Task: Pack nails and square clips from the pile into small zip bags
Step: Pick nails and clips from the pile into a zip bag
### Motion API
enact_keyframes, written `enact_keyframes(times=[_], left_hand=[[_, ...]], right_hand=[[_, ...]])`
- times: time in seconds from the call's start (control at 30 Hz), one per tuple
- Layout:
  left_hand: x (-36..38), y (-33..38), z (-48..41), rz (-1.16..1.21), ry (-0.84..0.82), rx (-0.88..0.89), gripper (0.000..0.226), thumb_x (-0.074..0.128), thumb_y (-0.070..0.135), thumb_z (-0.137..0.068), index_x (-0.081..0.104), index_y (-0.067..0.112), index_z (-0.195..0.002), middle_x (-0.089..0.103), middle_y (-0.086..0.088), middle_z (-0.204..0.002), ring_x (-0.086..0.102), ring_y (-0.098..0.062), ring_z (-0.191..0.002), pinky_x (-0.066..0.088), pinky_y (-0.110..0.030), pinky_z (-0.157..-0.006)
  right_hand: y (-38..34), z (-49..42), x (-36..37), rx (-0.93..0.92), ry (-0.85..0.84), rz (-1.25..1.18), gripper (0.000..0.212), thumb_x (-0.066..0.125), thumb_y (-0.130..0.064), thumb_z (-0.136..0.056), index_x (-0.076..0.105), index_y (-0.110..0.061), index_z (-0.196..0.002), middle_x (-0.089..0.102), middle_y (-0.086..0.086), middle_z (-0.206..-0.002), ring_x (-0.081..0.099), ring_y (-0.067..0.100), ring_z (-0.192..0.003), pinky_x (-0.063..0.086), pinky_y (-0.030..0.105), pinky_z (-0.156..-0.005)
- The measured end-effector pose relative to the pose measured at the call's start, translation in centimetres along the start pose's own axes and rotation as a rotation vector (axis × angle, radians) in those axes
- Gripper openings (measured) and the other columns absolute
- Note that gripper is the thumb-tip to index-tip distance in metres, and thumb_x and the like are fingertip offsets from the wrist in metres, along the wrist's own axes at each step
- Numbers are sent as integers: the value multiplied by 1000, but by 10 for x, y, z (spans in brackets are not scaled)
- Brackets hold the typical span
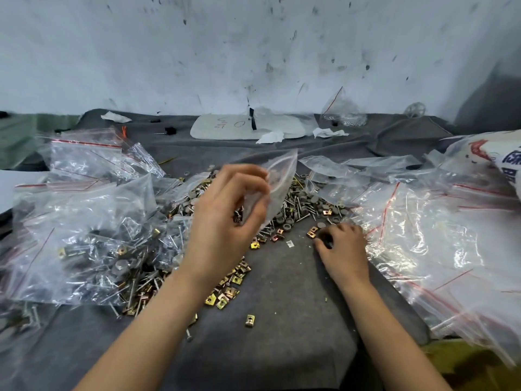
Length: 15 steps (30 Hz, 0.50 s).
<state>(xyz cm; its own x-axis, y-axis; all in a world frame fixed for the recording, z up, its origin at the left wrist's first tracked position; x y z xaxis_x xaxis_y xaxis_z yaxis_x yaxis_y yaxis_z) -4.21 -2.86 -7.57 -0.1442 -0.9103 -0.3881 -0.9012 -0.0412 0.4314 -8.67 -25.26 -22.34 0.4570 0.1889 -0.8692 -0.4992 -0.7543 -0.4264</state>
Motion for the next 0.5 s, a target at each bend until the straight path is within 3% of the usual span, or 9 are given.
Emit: enact_keyframes(times=[0.1, 0.2, 0.33, 0.4, 0.5], left_hand=[[27, -8, 37, -92, -132, 26, 11, 66, 11, -82, 65, 2, -88, 60, -8, -113, 60, -15, -105, 47, -15, -92], [54, -16, 86, -102, -232, 19, 11, 64, 10, -83, 65, 0, -87, 59, -12, -116, 59, -14, -105, 50, -21, -90], [58, -25, 106, -19, -170, -8, 9, 56, 15, -90, 60, 10, -96, 54, -13, -125, 52, -13, -118, 43, -20, -99], [56, -29, 104, -11, -140, -27, 9, 55, 12, -90, 58, 13, -99, 52, -14, -128, 50, -14, -121, 39, -19, -102], [55, -29, 103, -11, -125, -40, 13, 54, 6, -88, 61, 8, -100, 51, -13, -129, 51, -17, -122, 40, -21, -103]], right_hand=[[-1, 2, -5, 13, 38, -62, 25, 59, -15, -88, 68, -7, -110, 60, 13, -117, 42, 32, -117, 35, 36, -99], [3, 5, -10, 35, 62, -49, 21, 57, -7, -89, 68, -1, -105, 61, 16, -113, 46, 33, -113, 38, 36, -98], [2, 10, -16, 20, 118, -96, 13, 59, -6, -89, 68, 1, -96, 62, 17, -102, 53, 32, -100, 40, 32, -82], [1, 12, -19, 18, 165, -143, 12, 60, -6, -89, 68, 1, -94, 63, 16, -97, 52, 25, -88, 33, 27, -73], [-3, 15, -24, -9, 207, -198, 10, 59, -2, -88, 68, 4, -90, 63, 16, -91, 50, 22, -81, 30, 24, -70]])
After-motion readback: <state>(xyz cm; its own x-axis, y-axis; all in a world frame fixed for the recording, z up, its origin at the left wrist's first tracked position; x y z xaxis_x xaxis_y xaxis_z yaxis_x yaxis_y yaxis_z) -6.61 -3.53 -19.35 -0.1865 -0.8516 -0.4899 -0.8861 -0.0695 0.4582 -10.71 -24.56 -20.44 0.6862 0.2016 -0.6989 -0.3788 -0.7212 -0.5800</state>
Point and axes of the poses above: each hand's wrist, its own z-axis away from the middle knuckle, its own x-axis out of the palm, y = z × x, the point moved 6 cm from there along -z, towards the middle knuckle
